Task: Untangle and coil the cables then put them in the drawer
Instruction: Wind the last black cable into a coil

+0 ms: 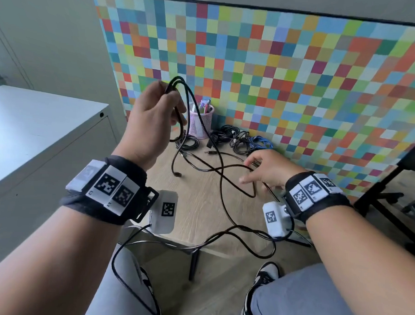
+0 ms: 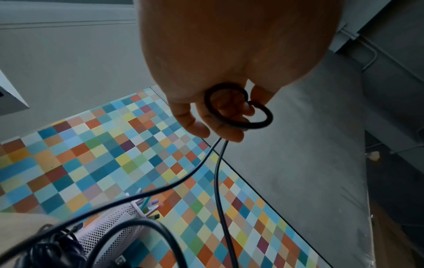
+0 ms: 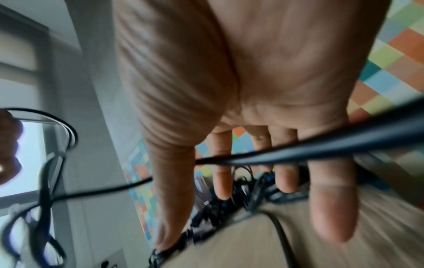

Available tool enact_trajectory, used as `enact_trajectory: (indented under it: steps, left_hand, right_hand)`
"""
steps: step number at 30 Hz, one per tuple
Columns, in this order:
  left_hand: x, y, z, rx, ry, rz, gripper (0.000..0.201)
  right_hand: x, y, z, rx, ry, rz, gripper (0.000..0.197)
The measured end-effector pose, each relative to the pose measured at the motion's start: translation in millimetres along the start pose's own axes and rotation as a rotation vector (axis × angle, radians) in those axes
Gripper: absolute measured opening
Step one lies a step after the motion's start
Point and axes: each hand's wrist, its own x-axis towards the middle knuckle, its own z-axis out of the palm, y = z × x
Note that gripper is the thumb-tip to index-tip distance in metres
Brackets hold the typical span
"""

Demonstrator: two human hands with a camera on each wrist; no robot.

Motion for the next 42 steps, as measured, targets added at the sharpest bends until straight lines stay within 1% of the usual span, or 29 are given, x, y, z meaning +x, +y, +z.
enact_trajectory:
  steps: [2, 3, 5, 7, 9, 11, 14, 17, 18, 19, 20, 21, 23, 25, 28, 29, 31, 32, 33, 35, 37, 39, 40, 42]
  left_hand:
    - [0, 0, -2, 0.046, 0.007, 0.015, 0.011]
    - [0, 0, -3, 0.067, 0.013, 0.025, 0.012]
    - [0, 1, -5, 0.114, 0.020, 0.049, 0.014]
    - [-1, 3, -5, 0.176, -0.001, 0.080, 0.018]
    - [-4, 7, -3, 0.223, -0.055, 0.110, 0.021]
    - [-7, 10, 0, 0.241, -0.095, 0.125, 0.021]
    - [-9, 13, 0, 0.256, -0.094, 0.117, 0.015]
    - [-12, 13, -4, 0.313, -0.141, 0.083, 0.009]
    - [-13, 12, -5, 0.327, -0.160, 0.066, 0.009]
    - [-14, 12, -6, 0.337, -0.164, 0.055, 0.011]
    - [-14, 11, -7, 0.342, -0.151, 0.048, 0.013]
    - [-13, 10, -9, 0.344, -0.125, 0.046, 0.015]
    - [-9, 8, -14, 0.359, -0.076, 0.045, 0.014]
    - [-7, 6, -20, 0.406, -0.046, 0.049, 0.013]
    - [-4, 6, -31, 0.456, 0.023, 0.045, 0.021]
    - [-1, 6, -37, 0.426, 0.069, 0.028, 0.026]
    - [4, 7, -48, 0.278, 0.159, -0.027, 0.032]
    - [5, 8, -52, 0.229, 0.175, -0.044, 0.032]
    - [6, 8, -55, 0.233, 0.168, -0.048, 0.030]
    - [5, 5, -54, 0.312, 0.102, -0.044, 0.027]
    - [2, 2, -49, 0.423, 0.001, -0.072, 0.030]
    - [-4, 3, -45, 0.588, -0.099, -0.120, 0.042]
    - [-6, 4, -43, 0.658, -0.134, -0.136, 0.050]
    - [-12, 6, -39, 0.692, -0.212, -0.172, 0.061]
  right_hand:
    - [-6, -7, -10, -0.071, 0.016, -0.068, 0.047]
    - [-9, -12, -15, -0.066, 0.026, -0.090, 0.048]
    - [-15, -23, -22, 0.012, 0.050, -0.126, 0.050]
    - [-21, -38, -26, 0.131, 0.057, -0.196, 0.058]
    - [-26, -53, -25, 0.226, -0.006, -0.264, 0.071]
    - [-29, -68, -18, 0.225, -0.071, -0.299, 0.075]
    - [-29, -79, -2, 0.224, -0.093, -0.302, 0.061]
    - [-27, -83, 9, 0.428, -0.071, -0.317, 0.054]
    - [-28, -85, 10, 0.513, -0.062, -0.341, 0.047]
    - [-28, -87, 10, 0.596, -0.063, -0.366, 0.035]
    - [-31, -88, 8, 0.671, -0.074, -0.382, 0.023]
    - [-33, -89, 7, 0.744, -0.086, -0.379, 0.015]
    - [-37, -89, 1, 0.903, -0.106, -0.350, 0.019]
    - [-40, -84, -8, 1.015, -0.084, -0.359, 0.021]
    - [-45, -70, -21, 1.011, 0.023, -0.400, 0.011]
    - [-47, -65, -25, 1.019, 0.041, -0.404, 0.008]
    - [-52, -54, -30, 1.052, 0.049, -0.402, 0.013]
    - [-55, -50, -32, 1.061, 0.050, -0.402, 0.017]
    - [-59, -47, -33, 1.060, 0.051, -0.404, 0.020]
    - [-65, -44, -34, 1.031, 0.070, -0.423, 0.020]
    - [-69, -45, -35, 0.974, 0.131, -0.454, 0.018]
    - [-70, -48, -36, 0.856, 0.242, -0.507, 0.019]
    - [-72, -49, -37, 0.752, 0.316, -0.530, 0.021]
    - [-73, -51, -41, 0.532, 0.461, -0.544, 0.024]
